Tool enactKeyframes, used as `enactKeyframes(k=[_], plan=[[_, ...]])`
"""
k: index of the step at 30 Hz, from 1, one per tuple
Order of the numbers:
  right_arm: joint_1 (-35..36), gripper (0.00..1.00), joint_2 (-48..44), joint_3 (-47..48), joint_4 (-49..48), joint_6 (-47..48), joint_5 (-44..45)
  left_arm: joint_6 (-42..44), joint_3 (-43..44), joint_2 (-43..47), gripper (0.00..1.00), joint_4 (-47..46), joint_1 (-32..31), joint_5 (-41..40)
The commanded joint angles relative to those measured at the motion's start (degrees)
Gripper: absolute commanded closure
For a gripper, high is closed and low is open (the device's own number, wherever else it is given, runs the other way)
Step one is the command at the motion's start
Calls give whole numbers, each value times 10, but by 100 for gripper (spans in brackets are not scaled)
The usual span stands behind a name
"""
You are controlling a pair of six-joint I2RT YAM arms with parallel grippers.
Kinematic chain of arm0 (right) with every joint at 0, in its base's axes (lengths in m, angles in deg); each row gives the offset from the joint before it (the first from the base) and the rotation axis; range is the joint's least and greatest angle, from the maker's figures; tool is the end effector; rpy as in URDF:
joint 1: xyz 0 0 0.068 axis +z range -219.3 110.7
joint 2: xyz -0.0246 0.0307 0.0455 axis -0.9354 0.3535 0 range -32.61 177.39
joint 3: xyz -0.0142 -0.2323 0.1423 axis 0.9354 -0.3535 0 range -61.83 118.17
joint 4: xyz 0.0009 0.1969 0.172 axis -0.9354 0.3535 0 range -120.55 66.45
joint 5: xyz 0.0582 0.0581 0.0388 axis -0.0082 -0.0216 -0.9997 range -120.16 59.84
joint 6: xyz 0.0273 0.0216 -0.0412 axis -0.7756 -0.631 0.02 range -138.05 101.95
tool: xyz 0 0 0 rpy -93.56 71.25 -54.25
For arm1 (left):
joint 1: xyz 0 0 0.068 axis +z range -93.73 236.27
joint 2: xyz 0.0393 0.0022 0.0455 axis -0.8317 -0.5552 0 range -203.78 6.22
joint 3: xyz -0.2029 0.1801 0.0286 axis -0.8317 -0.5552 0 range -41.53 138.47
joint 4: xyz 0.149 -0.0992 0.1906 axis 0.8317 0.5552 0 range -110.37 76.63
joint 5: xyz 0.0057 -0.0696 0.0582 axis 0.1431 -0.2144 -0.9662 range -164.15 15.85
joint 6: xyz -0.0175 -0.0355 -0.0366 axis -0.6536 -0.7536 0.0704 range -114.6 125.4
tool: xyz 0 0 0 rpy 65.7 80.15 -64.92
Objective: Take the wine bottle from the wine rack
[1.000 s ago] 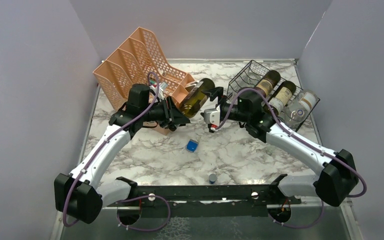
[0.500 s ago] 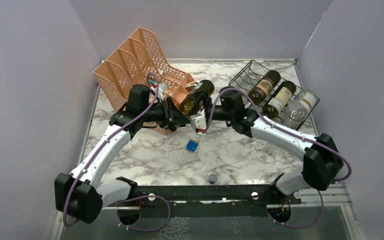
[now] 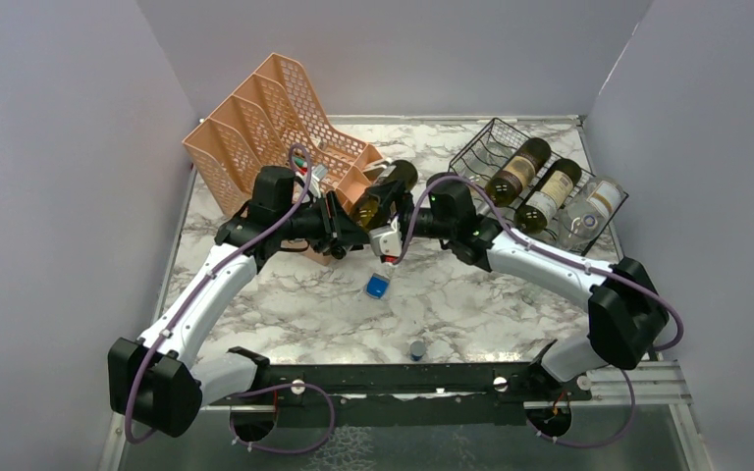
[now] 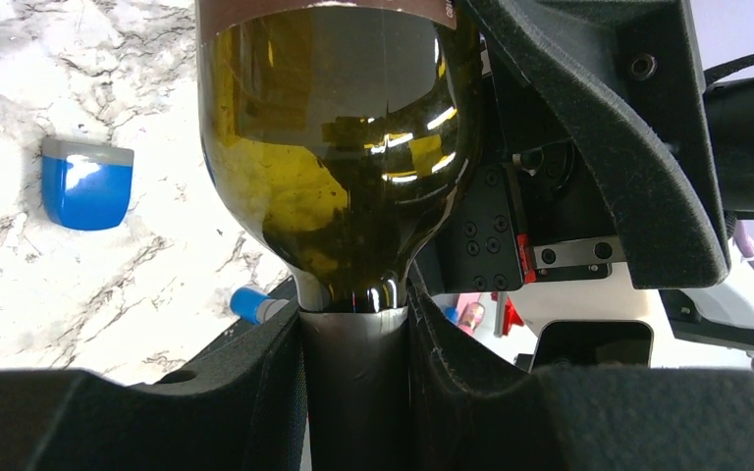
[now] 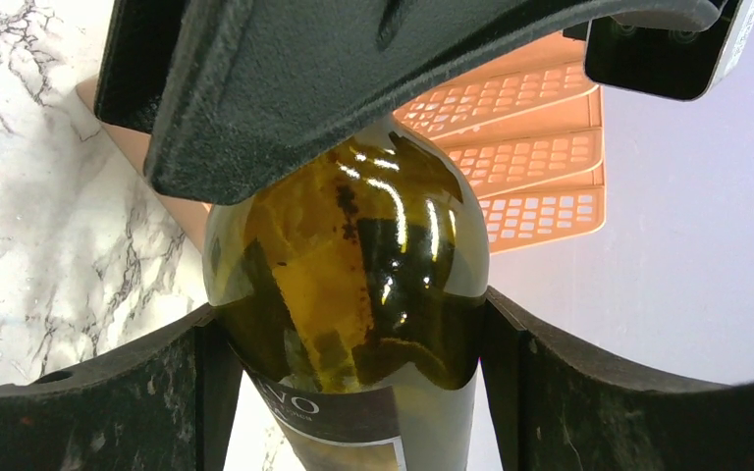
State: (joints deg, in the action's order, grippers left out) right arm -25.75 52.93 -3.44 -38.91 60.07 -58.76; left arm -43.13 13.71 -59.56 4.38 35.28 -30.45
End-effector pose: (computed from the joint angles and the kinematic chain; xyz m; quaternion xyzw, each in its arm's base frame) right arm 0.2381 0.2497 0.2844 -0.7580 0.2584 0.0241 0.5984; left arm 0.2199 -0.1107 0.3109 -0.0301 0.8414 -0.5148 0.1619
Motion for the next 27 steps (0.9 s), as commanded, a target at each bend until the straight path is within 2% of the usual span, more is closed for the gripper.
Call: enactKeyframes(k=[1, 4, 7, 8, 10, 13, 20, 27], plan=[[4, 34, 4, -13, -71, -33, -8, 17, 15, 11, 70, -47, -2, 22], [4, 35, -6, -42, -128, -87, -18, 38, 30, 13, 34, -29, -2, 9], [4, 43, -10, -66, -179, -149, -37, 70, 54, 17, 4, 3, -2, -22], [4, 46, -8, -66, -180, -169, -43, 80, 63, 18, 1, 13, -2, -33], [4, 48, -5, -68, -186, -192, -50, 98, 83, 20, 1, 34, -2, -54], [4, 48, 3, -104, -284, -262, -31, 138, 115, 27, 1, 77, -2, -107], [4, 49, 46, -105, -373, -449, 42, 219, 196, 62, 1, 181, -2, -306], [4, 51, 111, -87, -448, -619, 152, 274, 220, 140, 1, 196, -2, -491]])
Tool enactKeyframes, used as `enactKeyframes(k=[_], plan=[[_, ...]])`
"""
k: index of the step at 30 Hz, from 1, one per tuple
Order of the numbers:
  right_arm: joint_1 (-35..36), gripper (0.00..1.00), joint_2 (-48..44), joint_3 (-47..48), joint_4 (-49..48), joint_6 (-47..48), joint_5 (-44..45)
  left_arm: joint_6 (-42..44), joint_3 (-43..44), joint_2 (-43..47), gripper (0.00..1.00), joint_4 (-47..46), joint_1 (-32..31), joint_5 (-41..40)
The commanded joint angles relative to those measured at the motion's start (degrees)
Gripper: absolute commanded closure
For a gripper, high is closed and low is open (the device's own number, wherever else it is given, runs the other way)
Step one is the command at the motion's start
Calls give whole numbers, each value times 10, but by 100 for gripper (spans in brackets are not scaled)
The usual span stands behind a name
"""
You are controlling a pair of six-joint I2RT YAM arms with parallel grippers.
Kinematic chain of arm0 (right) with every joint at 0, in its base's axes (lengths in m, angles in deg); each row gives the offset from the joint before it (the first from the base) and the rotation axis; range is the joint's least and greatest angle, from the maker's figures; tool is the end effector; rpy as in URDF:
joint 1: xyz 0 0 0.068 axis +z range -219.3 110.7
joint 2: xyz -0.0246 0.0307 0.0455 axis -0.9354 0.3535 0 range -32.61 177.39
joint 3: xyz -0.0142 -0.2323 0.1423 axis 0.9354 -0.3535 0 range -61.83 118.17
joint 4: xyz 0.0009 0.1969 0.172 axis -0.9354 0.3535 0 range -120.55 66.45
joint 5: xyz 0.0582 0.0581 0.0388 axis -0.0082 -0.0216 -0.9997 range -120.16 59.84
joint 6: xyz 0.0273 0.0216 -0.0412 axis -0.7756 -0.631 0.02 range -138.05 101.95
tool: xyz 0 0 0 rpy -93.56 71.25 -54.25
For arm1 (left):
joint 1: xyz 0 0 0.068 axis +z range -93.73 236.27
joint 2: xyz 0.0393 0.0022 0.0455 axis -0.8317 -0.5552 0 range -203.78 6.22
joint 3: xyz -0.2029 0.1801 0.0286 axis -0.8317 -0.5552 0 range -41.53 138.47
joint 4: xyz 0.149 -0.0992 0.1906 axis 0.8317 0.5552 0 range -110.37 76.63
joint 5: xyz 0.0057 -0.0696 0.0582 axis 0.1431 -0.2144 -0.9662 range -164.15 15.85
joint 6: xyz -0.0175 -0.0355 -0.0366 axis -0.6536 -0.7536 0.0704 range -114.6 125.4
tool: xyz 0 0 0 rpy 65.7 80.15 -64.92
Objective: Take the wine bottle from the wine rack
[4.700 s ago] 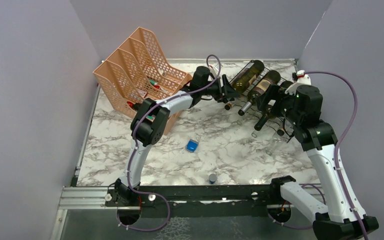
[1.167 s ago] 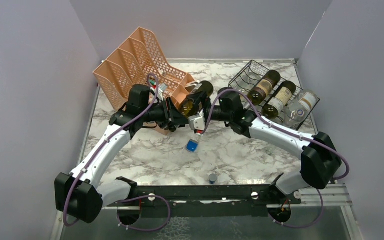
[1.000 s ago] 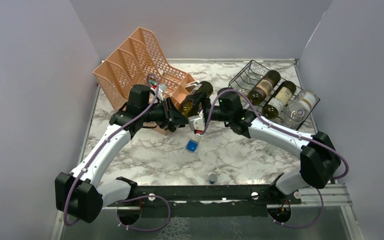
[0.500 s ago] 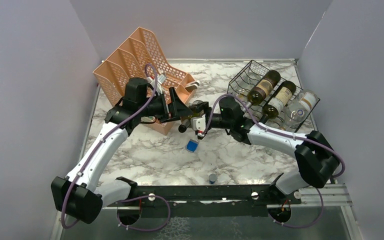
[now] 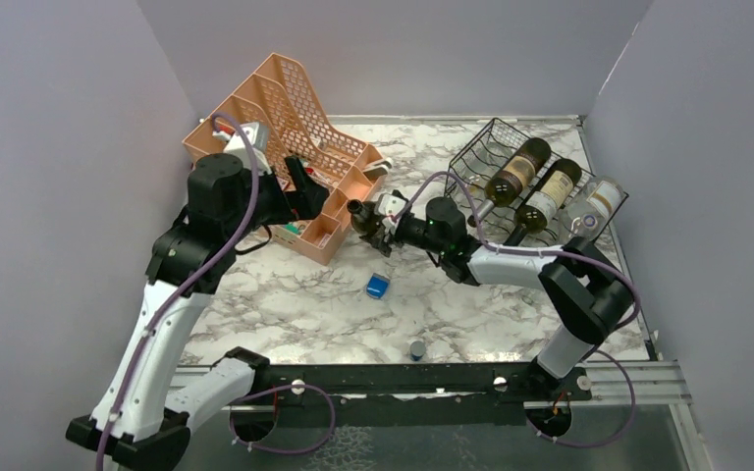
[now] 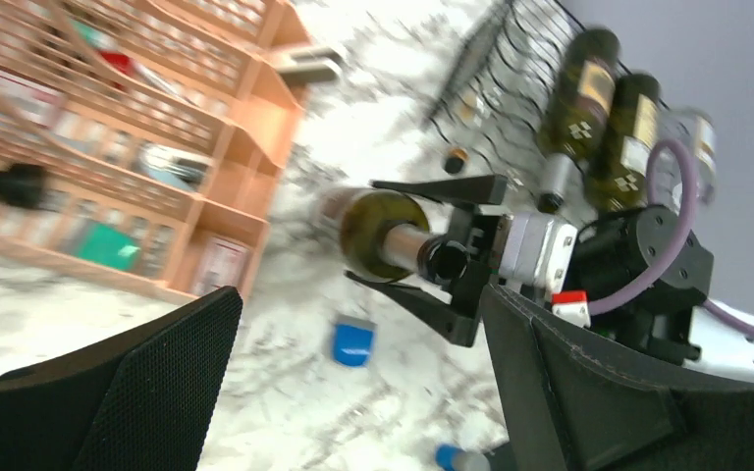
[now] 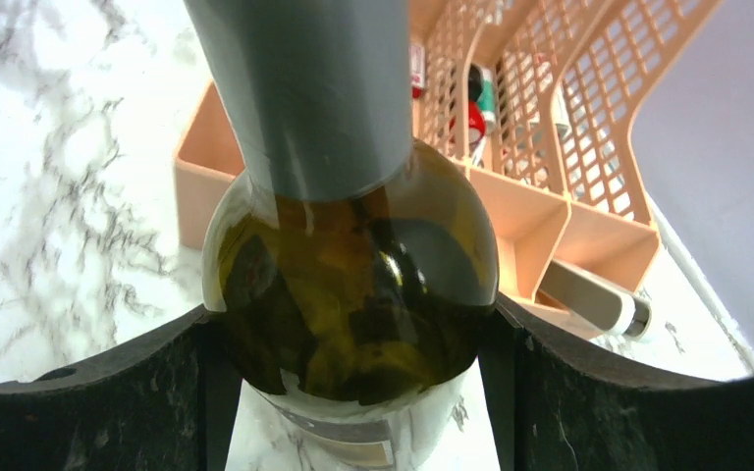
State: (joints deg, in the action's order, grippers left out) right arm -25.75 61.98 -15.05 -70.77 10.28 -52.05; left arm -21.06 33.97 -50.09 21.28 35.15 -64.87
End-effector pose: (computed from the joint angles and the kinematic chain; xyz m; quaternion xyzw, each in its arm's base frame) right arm 0.2492 0.2551 0.2213 -0.5347 0.5246 0.2272 0.6222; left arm 0.1715 -0.0723 0.4287 0.0063 0.8298 -0.2851 0.4798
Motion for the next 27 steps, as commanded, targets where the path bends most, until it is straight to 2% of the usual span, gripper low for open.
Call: enactKeyframes(k=[1, 6, 10, 19, 22, 27], plan=[[4, 51, 31, 32, -141, -139, 99, 59, 30, 54, 1, 27, -1, -158], [-1, 50, 76, 51, -186, -219, 153, 67, 23, 74, 1, 28, -1, -164], [-20, 50, 99, 28, -281, -294, 158, 55, 0, 77, 1, 28, -1, -152], [-26, 51, 142, 49, -338, -285, 180, 49, -13, 72, 1, 26, -1, -138], [-26, 51, 148, 30, -374, -287, 195, 49, -16, 76, 1, 26, -1, -137], [-26, 50, 155, 21, -361, -287, 181, 49, -28, 79, 1, 24, -1, -138]])
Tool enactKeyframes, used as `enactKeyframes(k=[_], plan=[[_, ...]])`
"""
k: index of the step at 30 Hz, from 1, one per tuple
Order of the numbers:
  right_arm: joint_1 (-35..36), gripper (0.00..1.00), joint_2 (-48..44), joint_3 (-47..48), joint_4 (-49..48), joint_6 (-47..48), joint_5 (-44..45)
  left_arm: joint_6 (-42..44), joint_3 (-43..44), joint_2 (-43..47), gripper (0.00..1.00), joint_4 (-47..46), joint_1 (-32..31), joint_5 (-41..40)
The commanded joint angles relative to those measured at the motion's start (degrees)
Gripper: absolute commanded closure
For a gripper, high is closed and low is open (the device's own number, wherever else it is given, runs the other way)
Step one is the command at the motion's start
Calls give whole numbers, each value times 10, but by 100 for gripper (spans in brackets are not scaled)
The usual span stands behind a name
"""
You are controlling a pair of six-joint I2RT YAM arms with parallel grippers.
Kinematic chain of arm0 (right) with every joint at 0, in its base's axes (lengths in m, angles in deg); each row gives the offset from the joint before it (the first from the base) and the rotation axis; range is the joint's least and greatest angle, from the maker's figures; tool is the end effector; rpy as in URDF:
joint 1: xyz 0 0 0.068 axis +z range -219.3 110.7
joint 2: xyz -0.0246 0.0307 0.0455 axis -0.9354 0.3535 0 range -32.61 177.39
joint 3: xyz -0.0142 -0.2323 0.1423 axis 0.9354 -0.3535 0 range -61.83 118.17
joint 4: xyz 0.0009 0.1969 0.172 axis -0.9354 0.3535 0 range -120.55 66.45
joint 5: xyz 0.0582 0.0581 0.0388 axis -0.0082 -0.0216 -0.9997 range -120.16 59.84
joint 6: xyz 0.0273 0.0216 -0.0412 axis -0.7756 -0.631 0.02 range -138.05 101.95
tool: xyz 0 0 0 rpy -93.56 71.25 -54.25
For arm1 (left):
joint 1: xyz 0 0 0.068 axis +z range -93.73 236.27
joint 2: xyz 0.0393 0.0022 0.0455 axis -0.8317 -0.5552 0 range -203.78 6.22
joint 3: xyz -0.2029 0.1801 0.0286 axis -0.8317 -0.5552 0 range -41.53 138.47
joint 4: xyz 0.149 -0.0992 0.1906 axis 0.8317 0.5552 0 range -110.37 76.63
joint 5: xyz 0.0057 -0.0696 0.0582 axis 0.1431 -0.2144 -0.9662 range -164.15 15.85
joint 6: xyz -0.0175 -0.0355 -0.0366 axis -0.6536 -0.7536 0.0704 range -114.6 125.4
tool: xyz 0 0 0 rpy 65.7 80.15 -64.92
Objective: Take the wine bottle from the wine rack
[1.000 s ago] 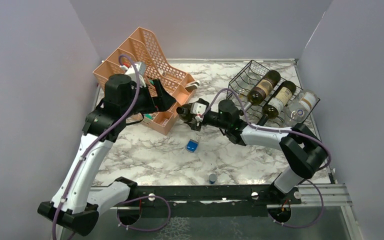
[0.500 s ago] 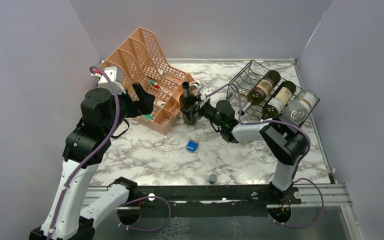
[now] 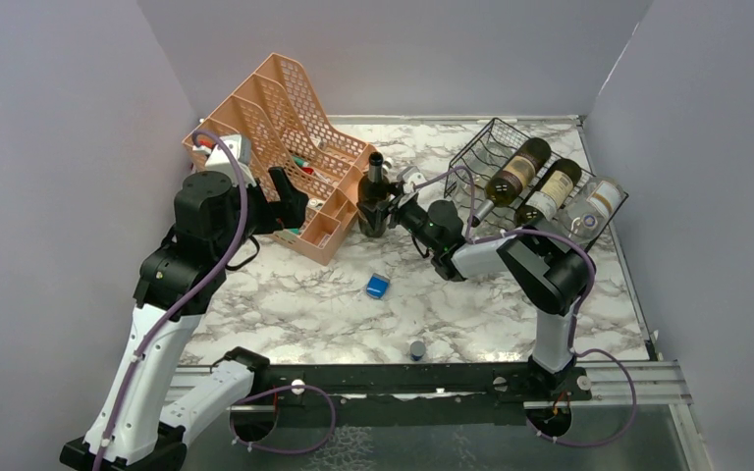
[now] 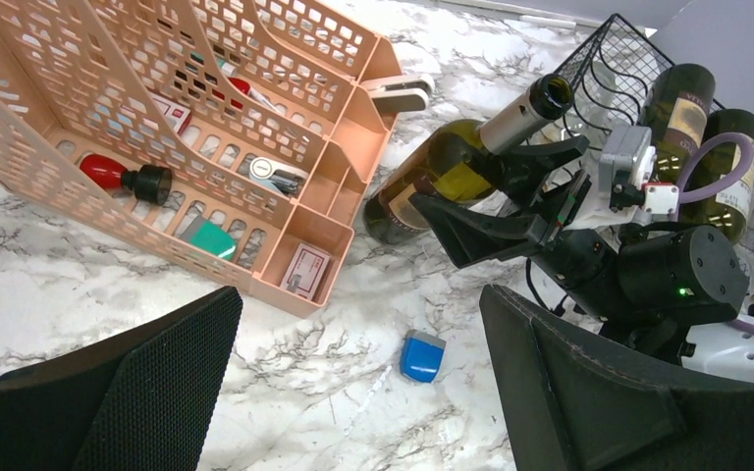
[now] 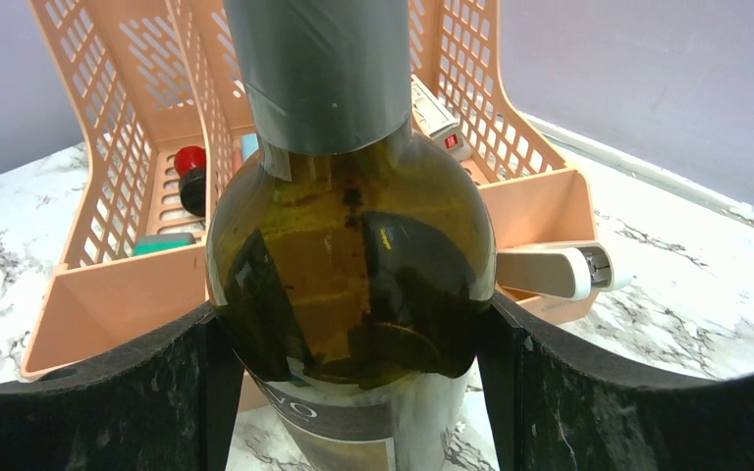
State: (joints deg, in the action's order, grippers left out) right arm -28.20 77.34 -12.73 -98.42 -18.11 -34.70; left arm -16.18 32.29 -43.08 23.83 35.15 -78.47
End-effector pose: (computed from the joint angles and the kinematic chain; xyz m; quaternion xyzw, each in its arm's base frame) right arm 0.2926 0.2588 0.1903 -0.2598 0.6096 0.2876 0.6916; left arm 0.1399 -0.0511 0.4331 -0.0250 0.8169 -0.1808 0.5471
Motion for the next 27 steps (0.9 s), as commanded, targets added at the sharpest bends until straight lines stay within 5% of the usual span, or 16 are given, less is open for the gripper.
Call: enactKeyframes(k=[1, 8, 12, 27], plan=[[-2, 48, 1, -3, -83, -5, 8, 0, -12, 8, 1, -2, -1, -2], [-1, 26, -20, 4, -31, 15, 17, -2, -15, 7, 1, -6, -1, 2], [-2, 0, -43, 7, 4, 16, 24, -4, -18, 6, 1, -9, -1, 5], [-1, 1, -297, -99, 293, -6, -11, -17, -50, -11, 1, -45, -1, 34]])
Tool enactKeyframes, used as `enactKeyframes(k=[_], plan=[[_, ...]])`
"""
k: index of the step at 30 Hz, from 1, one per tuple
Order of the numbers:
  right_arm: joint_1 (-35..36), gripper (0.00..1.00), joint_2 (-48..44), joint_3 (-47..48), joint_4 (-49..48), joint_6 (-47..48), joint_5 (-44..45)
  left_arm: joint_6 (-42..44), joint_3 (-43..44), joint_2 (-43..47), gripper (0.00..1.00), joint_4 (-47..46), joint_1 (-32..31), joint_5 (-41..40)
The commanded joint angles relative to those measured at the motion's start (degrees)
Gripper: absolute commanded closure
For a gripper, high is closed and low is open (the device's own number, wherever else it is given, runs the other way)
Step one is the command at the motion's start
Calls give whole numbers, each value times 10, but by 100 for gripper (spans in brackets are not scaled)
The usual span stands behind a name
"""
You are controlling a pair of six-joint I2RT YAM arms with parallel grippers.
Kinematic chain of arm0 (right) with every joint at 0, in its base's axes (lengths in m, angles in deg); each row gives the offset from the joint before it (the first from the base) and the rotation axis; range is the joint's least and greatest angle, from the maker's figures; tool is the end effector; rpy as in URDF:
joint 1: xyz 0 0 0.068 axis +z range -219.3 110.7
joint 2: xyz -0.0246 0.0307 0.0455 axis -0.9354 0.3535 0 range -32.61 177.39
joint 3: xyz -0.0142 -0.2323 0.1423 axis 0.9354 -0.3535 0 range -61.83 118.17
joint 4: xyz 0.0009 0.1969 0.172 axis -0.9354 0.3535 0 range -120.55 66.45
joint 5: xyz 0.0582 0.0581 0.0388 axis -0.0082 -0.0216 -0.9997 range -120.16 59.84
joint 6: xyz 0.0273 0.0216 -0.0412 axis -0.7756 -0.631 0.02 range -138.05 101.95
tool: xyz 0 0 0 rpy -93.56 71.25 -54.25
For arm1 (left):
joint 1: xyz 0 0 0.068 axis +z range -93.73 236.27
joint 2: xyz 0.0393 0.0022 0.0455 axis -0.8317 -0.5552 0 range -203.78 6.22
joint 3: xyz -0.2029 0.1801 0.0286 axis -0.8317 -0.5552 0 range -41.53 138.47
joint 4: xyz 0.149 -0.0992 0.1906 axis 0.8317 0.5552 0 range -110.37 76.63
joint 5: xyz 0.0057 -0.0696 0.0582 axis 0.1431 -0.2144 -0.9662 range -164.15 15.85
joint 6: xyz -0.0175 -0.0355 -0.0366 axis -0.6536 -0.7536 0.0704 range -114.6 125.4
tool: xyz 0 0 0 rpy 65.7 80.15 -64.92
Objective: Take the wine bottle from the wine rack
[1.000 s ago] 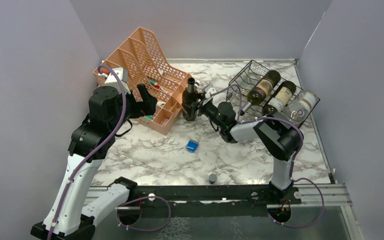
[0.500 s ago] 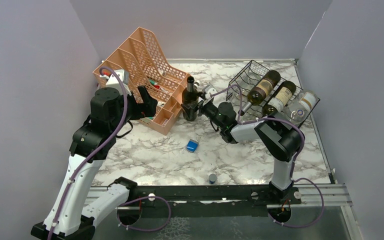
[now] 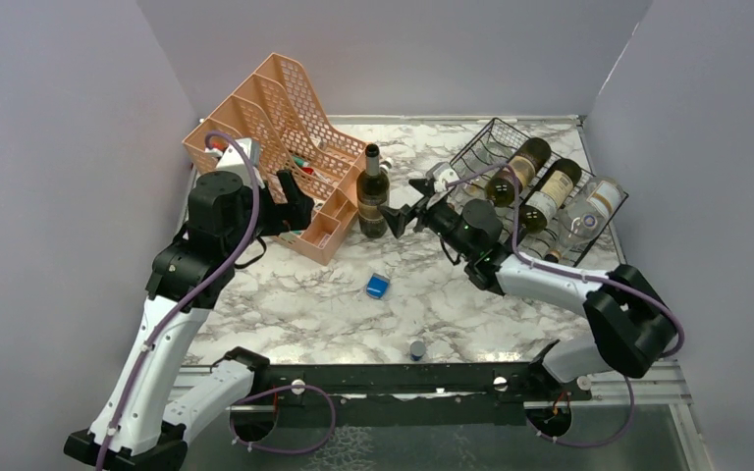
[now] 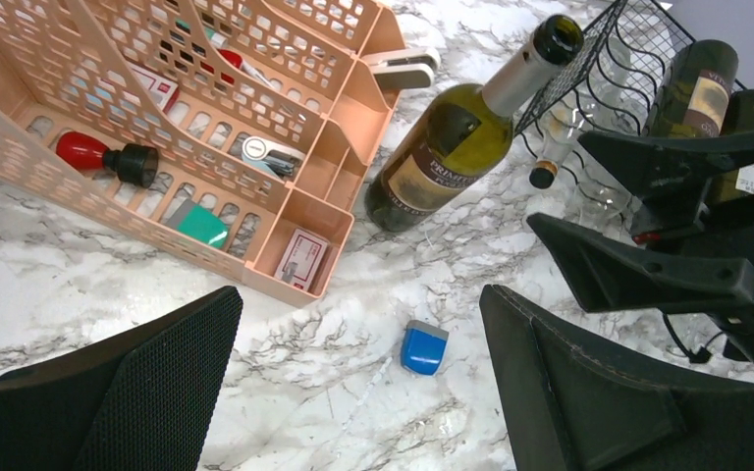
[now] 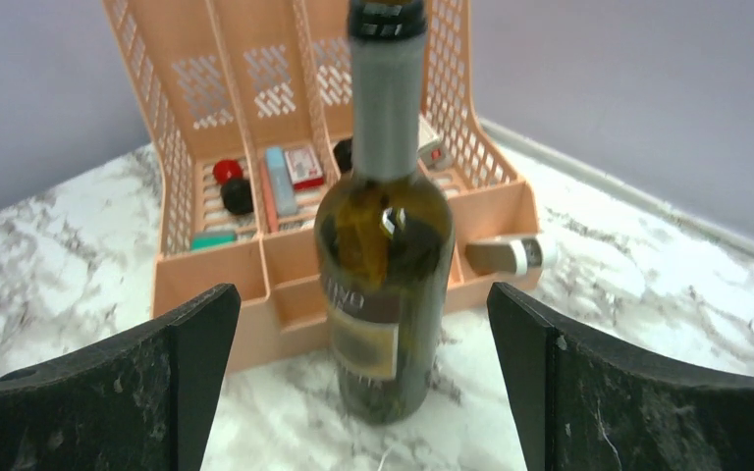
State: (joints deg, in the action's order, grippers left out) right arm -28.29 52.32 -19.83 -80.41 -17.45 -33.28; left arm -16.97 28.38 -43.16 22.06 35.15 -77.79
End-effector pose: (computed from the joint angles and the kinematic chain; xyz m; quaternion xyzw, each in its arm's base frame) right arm 0.2447 0.2152 0.2668 -0.2544 0.6124 0.2753 0.6960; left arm 0.1484 -0.0548 0.4152 -0.0268 0.8279 -0.1829 0.5295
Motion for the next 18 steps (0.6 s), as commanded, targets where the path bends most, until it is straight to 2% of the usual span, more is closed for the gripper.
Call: enactKeyframes(k=[1, 8, 14, 16, 18], plan=[[-1, 0, -65, -29, 141, -16, -26, -11, -11, -14, 1, -30, -1, 35], [-1, 0, -183, 4, 384, -95, 102, -29, -24, -25, 1, -58, -1, 70], [-1, 0, -240, 83, 641, -129, 132, -65, -65, -39, 1, -116, -1, 134], [-1, 0, -251, 101, 699, -134, 146, -76, -81, -44, 4, -142, -2, 170], [-1, 0, -274, 101, 715, -133, 167, -79, -81, -51, 5, -156, -9, 191]])
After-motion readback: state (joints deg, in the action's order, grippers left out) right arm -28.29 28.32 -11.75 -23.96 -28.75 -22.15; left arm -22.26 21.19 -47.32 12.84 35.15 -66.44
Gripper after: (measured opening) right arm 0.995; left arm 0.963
